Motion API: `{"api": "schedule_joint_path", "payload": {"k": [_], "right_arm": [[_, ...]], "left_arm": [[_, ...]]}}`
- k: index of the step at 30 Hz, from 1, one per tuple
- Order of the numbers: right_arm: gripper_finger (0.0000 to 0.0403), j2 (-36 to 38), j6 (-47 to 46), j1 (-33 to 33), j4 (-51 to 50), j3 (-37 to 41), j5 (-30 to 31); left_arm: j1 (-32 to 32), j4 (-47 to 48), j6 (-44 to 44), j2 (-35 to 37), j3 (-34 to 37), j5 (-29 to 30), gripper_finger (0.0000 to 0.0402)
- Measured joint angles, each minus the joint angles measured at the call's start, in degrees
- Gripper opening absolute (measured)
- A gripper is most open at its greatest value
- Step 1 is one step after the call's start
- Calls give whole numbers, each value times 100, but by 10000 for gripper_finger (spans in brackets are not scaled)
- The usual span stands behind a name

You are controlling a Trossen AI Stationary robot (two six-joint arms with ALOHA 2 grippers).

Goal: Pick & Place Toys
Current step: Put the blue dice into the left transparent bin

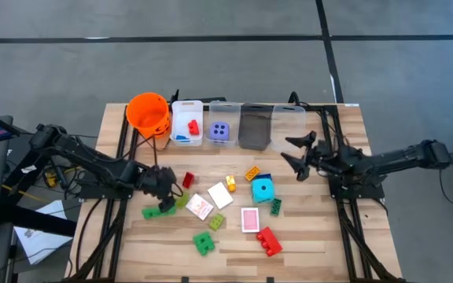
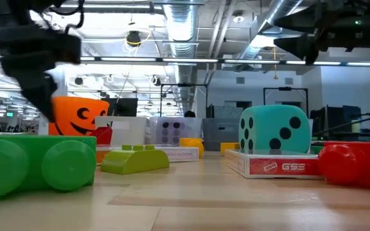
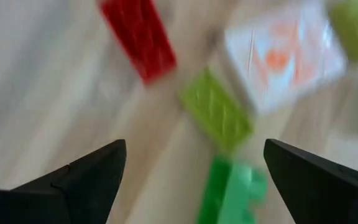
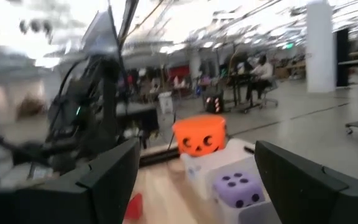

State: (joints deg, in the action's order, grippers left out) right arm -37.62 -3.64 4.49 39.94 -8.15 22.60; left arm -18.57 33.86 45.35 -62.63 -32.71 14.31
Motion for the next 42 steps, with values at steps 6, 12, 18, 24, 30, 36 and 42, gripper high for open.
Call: {"api": "schedule_joint_path", "payload": {"k": [6, 12, 18, 24, 30, 36, 42], "right_arm": [[311, -718, -118, 364, -2271, -1196, -16], [311, -1491, -853, 903, -5241, -2519, -16], [311, -1908, -1213, 1162, -5481, -2627, 102], [311, -1768, -2034, 1163, -5814, -2109, 484], [311, -1454, -2356, 1410, -3634, -598, 621], [311, -1562, -2039, 1618, -1081, 741, 603], [311, -1728, -1413, 1839, -934, 760, 540]], "left_arm": [[184, -1602, -890, 0, 0, 1473, 372], [500, -3474, -2648, 0, 0, 2279, 366], [926, -4346, -3741, 0, 0, 2299, 363], [1468, -4423, -3941, 0, 0, 2301, 363], [2035, -4426, -3952, 0, 0, 2301, 364], [2410, -4436, -3952, 0, 0, 2299, 361], [2609, -4440, -3920, 0, 0, 2173, 362]]}}
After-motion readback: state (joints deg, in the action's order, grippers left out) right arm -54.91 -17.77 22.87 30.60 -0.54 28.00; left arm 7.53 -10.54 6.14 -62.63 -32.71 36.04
